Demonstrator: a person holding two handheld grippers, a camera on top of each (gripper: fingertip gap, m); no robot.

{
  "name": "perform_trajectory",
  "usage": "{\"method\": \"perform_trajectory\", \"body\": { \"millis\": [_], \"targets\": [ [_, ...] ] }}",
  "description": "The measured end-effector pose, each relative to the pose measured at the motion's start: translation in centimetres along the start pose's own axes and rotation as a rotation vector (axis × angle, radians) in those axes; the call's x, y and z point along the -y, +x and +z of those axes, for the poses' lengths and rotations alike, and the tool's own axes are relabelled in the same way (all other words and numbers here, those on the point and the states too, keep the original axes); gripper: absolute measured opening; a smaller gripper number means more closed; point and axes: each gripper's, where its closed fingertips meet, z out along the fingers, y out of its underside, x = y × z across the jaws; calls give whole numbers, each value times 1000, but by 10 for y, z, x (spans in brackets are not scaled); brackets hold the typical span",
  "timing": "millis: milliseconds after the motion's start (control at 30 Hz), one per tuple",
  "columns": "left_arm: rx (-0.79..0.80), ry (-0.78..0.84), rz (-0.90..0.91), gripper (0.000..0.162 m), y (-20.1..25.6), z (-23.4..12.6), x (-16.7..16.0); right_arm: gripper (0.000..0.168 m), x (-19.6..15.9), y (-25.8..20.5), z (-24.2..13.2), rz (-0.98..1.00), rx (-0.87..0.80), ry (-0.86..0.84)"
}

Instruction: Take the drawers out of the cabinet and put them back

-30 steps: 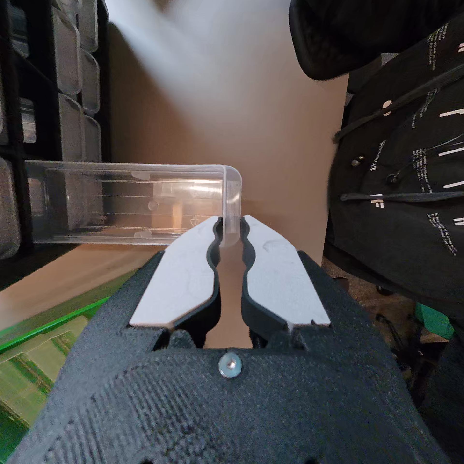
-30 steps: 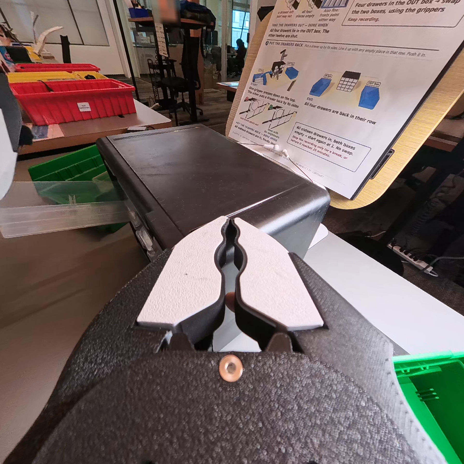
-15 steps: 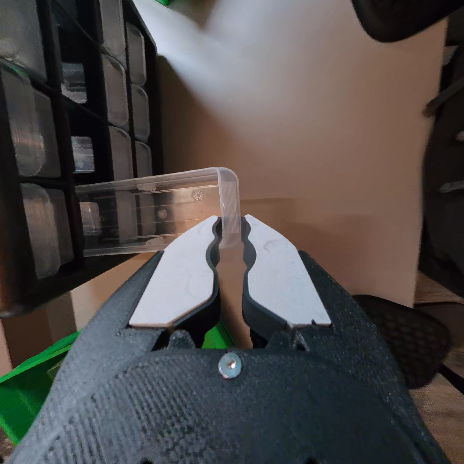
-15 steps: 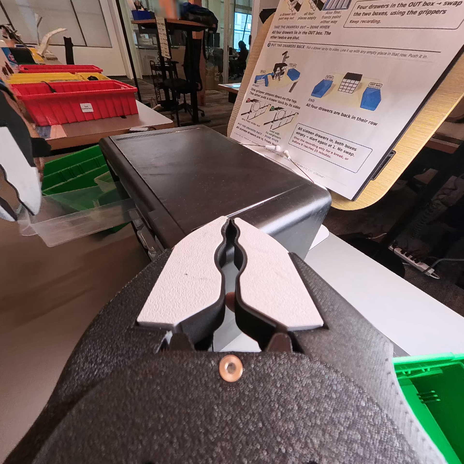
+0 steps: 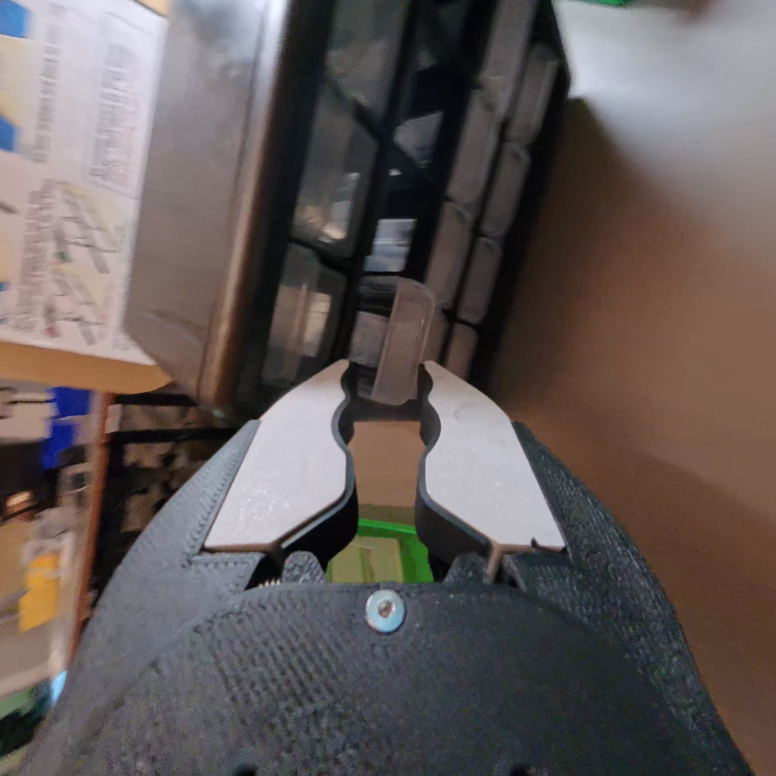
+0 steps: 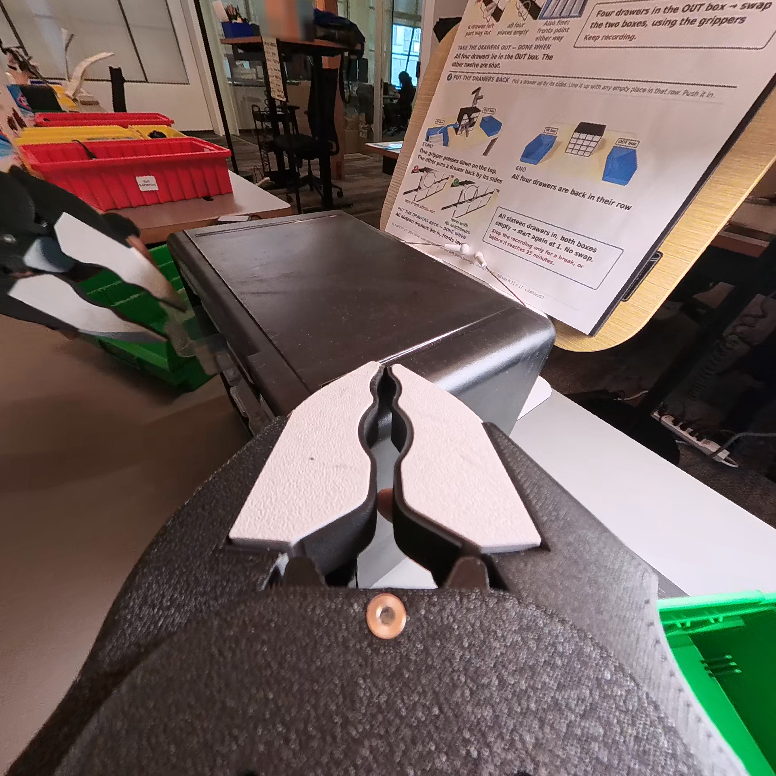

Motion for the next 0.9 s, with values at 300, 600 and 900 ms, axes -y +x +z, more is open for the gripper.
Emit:
{"method": "perform_trajectory", "body": {
  "millis": [300,600,900],
  "targets": [
    [613,123,367,13,-11,7,1,0,0,0,0,12,7,9],
    [685,-4,482,0,-11,29,-17,0,0,0,0,19,12,15],
    [329,148,165,1,20,23,0,0,0,0,0,21,13,17]
  ]
}}
